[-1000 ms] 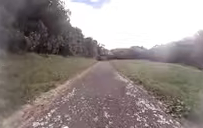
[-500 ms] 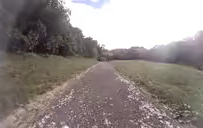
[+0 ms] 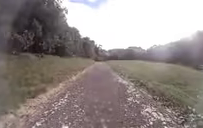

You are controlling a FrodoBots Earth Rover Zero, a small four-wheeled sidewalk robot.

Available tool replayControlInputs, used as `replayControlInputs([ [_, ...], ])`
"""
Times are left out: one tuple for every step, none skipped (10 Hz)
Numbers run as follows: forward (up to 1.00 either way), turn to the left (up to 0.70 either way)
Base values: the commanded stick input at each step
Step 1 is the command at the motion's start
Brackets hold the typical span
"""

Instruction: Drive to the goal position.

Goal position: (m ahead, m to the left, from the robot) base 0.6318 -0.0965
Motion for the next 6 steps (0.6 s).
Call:
replayControlInputs([
  [0.3, 0.0],
  [0.3, 0.0],
  [0.3, 0.0],
  [0.3, 0.0],
  [0.3, 0.0],
  [0.3, 0.0],
])
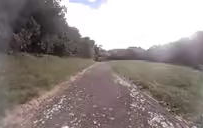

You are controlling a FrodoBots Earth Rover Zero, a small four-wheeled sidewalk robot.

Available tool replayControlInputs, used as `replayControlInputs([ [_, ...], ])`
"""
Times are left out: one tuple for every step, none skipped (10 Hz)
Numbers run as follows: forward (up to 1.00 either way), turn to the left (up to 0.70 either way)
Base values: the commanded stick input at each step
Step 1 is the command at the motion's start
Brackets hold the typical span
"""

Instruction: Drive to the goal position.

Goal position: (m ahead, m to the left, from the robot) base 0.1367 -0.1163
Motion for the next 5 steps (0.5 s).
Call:
replayControlInputs([
  [0.3, 0.0],
  [0.3, 0.0],
  [0.3, 0.0],
  [0.3, 0.0],
  [0.3, 0.0],
])
